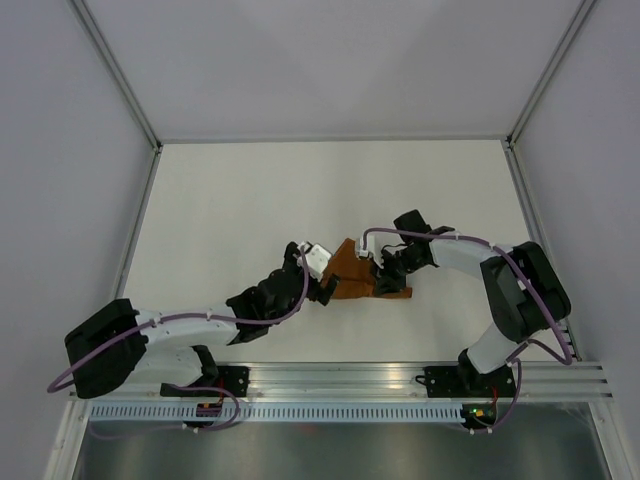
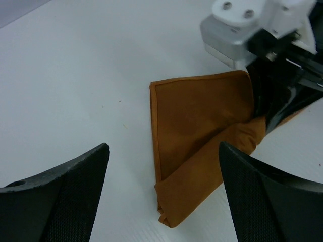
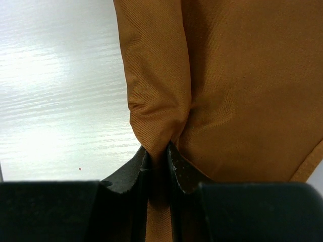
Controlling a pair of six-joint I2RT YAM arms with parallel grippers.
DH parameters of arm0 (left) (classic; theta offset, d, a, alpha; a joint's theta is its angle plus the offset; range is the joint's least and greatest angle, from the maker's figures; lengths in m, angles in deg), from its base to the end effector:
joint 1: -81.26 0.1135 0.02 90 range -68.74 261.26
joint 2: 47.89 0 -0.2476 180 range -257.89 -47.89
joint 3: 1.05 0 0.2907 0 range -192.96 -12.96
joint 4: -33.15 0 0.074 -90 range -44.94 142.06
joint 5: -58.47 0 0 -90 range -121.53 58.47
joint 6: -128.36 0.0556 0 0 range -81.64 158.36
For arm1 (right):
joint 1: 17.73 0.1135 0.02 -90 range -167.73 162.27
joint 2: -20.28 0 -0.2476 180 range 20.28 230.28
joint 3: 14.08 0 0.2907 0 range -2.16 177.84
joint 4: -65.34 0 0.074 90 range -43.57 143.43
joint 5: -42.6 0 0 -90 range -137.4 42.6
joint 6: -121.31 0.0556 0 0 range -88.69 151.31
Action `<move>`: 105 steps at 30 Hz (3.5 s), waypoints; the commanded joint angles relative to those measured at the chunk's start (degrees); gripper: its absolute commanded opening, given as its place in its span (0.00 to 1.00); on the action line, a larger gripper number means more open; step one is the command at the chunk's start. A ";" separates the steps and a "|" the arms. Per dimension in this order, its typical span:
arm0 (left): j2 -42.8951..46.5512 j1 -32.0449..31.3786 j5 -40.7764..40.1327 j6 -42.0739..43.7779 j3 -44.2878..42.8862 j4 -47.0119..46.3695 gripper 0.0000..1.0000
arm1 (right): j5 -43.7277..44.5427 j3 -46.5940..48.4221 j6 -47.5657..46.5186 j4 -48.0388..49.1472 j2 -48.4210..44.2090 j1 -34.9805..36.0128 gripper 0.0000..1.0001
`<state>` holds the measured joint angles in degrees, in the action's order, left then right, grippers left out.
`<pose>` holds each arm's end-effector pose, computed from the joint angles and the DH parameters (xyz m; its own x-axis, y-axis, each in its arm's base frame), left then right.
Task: Fold the napkin, place the utensils inside, and roll it up
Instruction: Roll the napkin at the center of the board.
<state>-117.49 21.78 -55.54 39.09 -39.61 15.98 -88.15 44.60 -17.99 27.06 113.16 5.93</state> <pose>0.1738 -0.2503 0.1658 -0.1143 0.2167 -0.9695 0.5878 0.8015 0.1099 0.2674 0.1568 0.0867 -0.2026 -0.7158 -0.6682 -0.9778 0.1109 0.1777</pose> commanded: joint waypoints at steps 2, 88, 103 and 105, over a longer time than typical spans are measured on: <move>-1.75 -3.52 6.51 8.39 3.62 -10.01 0.93 | -1.34 2.19 -3.44 -7.11 6.08 -1.86 0.12; -54.14 16.77 78.23 -1.52 -28.18 22.39 0.02 | 9.79 -15.00 0.95 8.24 -28.27 -0.65 0.72; -57.93 16.86 77.72 -4.25 -34.87 31.45 0.04 | 21.24 -22.59 4.56 21.18 -26.26 10.88 0.68; -58.01 16.94 77.45 -5.04 -34.96 31.54 0.04 | 21.24 -23.29 4.30 21.18 -26.17 11.14 0.64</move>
<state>-170.10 39.18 31.13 34.67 -77.64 35.96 -68.83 22.37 -14.41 45.84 86.54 16.57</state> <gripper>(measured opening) 0.287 0.656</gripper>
